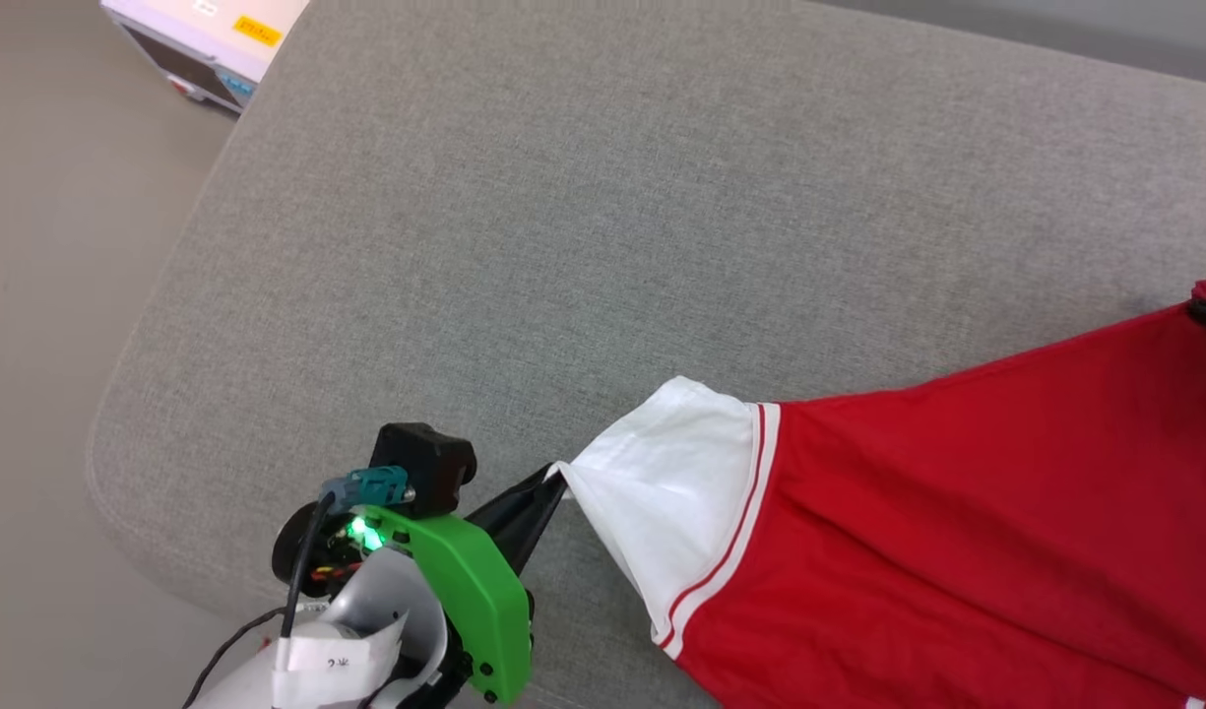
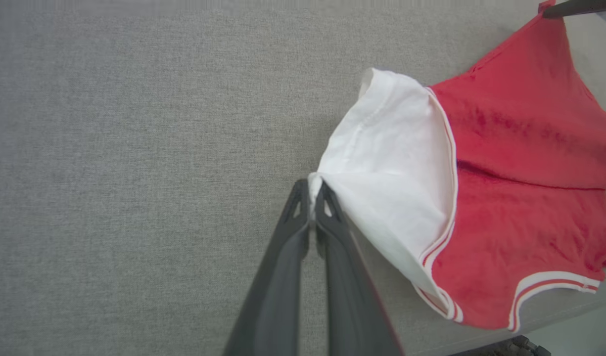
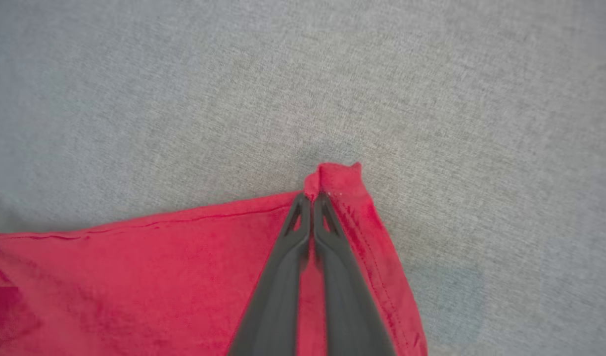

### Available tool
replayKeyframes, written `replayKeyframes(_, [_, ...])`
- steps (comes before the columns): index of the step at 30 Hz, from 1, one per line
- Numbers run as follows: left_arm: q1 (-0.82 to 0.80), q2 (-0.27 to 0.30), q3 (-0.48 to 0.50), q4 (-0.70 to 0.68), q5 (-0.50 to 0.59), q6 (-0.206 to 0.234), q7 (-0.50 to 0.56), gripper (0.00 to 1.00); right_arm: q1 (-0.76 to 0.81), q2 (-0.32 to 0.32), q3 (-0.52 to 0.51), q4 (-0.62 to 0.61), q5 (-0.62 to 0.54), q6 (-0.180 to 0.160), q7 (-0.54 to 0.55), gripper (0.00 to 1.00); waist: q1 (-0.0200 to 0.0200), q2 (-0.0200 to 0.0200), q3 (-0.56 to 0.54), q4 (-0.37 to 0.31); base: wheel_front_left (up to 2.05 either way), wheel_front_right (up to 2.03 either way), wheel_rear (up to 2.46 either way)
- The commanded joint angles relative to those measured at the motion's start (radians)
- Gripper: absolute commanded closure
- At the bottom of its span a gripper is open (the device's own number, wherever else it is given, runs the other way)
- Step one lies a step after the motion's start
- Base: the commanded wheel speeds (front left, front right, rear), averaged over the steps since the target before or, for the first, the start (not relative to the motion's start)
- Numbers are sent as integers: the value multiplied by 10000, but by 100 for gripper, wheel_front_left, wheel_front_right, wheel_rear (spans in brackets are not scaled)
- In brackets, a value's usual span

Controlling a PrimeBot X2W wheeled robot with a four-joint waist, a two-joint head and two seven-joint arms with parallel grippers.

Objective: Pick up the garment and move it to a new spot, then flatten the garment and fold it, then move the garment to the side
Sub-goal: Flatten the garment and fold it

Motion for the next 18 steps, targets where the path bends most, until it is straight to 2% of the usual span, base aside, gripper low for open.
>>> replayKeyframes(1, [-43, 140, 104, -86, -3, 94, 20, 100, 162, -34, 34, -153, 141, -6, -181, 100, 0, 0, -551, -485, 0, 0, 0])
replayKeyframes(12, [-336, 693, 740, -586, 254, 282, -329, 100, 400, -389, 126, -1244, 782, -6, -1440, 100, 0, 0, -1679, -1484, 0, 0, 0])
replayKeyframes(18, [-651, 638, 1225, -744, 399, 313, -1014, 100, 544, -597, 61, -2120, 1121, -6, -2120, 100, 0, 0, -2066, -2113, 0, 0, 0])
